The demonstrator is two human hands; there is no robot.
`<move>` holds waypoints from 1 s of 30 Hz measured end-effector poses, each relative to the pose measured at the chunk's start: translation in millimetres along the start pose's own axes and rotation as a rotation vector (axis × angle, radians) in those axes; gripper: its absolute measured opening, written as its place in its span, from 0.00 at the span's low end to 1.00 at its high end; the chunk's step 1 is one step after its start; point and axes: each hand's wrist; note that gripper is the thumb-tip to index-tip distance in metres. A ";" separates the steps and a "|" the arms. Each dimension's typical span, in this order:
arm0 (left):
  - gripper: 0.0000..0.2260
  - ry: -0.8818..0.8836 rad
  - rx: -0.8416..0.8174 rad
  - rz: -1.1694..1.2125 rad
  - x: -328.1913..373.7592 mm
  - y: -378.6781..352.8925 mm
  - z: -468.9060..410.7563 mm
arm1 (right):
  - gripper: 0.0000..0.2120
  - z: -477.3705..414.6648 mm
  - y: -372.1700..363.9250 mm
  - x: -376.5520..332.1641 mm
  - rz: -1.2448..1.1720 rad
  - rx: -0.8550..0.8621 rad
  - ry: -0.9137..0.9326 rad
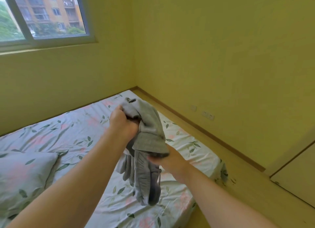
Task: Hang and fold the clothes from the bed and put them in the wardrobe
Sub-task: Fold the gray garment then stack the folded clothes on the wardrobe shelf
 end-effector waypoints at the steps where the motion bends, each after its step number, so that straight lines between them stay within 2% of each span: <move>1: 0.17 0.036 -0.030 -0.063 0.8 0.9 2.4 | 0.16 -5.4 -1.4 -2.6 -0.004 0.111 0.036; 3: 0.14 0.147 -0.112 -0.322 5.6 3.2 10.3 | 0.12 -15.1 1.8 -15.1 -0.042 0.274 0.065; 5: 0.13 0.237 -0.184 -0.752 8.7 7.9 19.8 | 0.11 -23.4 10.5 -35.0 -0.074 0.378 0.033; 6: 0.13 0.259 -0.209 -0.949 8.7 11.0 24.8 | 0.10 -27.0 15.0 -45.2 -0.085 0.408 0.015; 8: 0.16 0.251 -0.257 -1.180 5.4 16.2 33.7 | 0.11 -33.6 21.0 -64.7 -0.155 0.469 -0.022; 12: 0.32 0.148 -0.290 -1.298 -18.5 32.8 47.2 | 0.12 -39.5 20.6 -92.4 -0.362 0.501 -0.052; 16: 0.42 0.156 -0.346 -1.285 -44.7 49.7 55.5 | 0.14 -34.8 7.9 -101.5 -0.441 0.448 -0.064; 18: 0.41 0.137 -0.334 -1.188 -49.8 53.9 56.9 | 0.17 -30.2 4.9 -99.6 -0.392 0.430 -0.077; 21: 0.30 0.086 -0.357 -1.286 -49.9 54.0 55.2 | 0.22 -20.4 7.5 -94.9 -0.277 0.424 -0.121; 24: 0.28 0.069 -0.459 -1.477 -44.1 45.3 51.2 | 0.22 -7.5 18.3 -93.9 -0.126 0.514 -0.221; 26: 0.28 0.083 -0.512 -1.528 -35.0 38.1 47.1 | 0.17 4.3 27.5 -93.8 0.098 0.570 -0.332; 28: 0.28 0.115 -0.598 -1.597 -23.8 30.3 45.0 | 0.11 16.2 38.3 -91.8 0.381 0.554 -0.404; 29: 0.27 0.129 -0.650 -1.653 -18.6 26.7 44.6 | 0.11 21.6 42.7 -90.5 0.472 0.524 -0.400; 30: 0.26 0.140 -0.704 -1.720 -14.1 22.7 44.7 | 0.19 27.1 43.9 -90.2 0.530 0.477 -0.378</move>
Point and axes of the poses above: each hand's wrist, its own z-axis away from the middle knuckle, its own y-axis out of the back of the hand, x = y × z, and after that the axes turned 14 degrees about -x, right-handed
